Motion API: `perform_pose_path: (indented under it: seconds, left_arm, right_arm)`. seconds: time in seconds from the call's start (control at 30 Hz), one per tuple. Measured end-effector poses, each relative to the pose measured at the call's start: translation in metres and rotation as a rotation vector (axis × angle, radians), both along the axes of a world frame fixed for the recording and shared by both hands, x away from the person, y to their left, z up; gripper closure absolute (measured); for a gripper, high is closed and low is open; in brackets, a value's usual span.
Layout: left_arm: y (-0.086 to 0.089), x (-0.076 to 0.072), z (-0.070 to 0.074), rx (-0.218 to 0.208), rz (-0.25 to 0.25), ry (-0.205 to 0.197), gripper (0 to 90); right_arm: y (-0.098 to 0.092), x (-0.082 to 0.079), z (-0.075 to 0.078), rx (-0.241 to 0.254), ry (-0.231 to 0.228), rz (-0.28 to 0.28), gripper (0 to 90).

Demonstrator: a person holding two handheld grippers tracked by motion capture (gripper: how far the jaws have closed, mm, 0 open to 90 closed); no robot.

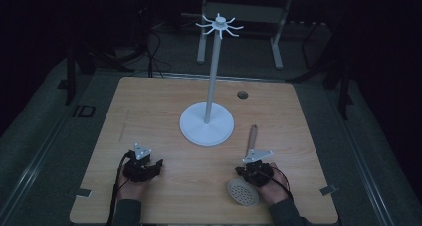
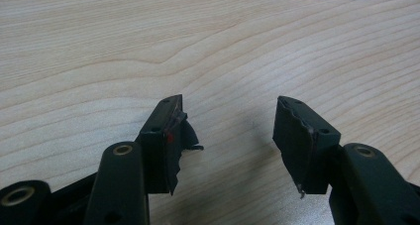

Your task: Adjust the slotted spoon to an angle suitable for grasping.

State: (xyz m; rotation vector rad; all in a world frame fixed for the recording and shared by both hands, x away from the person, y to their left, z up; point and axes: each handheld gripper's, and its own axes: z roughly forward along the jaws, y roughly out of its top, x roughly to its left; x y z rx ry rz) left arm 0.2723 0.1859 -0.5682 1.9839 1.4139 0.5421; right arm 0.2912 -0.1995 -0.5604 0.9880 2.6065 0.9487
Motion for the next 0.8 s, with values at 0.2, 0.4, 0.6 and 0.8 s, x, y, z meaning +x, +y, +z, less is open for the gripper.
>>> perform_pose_path:
  seconds: [0.2, 0.4, 0.6, 0.8]
  left_arm:
    - [0.000, 0.000, 0.000, 0.000, 0.000, -0.001, 46.0]
    - [0.000, 0.000, 0.000, 0.000, 0.001, 0.000, 46.0]
    - [0.000, 0.000, 0.000, 0.000, 0.001, 0.000, 46.0]
    - [0.000, 0.000, -0.001, 0.000, 0.001, 0.001, 46.0]
  right_arm:
    - [-0.018, 0.003, 0.003, -0.033, 0.020, -0.006, 90.0]
    - [-0.038, 0.006, 0.005, -0.036, 0.046, -0.031, 90.0]
    - [-0.056, 0.007, 0.006, -0.049, 0.060, -0.042, 89.9]
    - [-0.074, 0.009, 0.009, -0.080, 0.083, -0.062, 89.8]
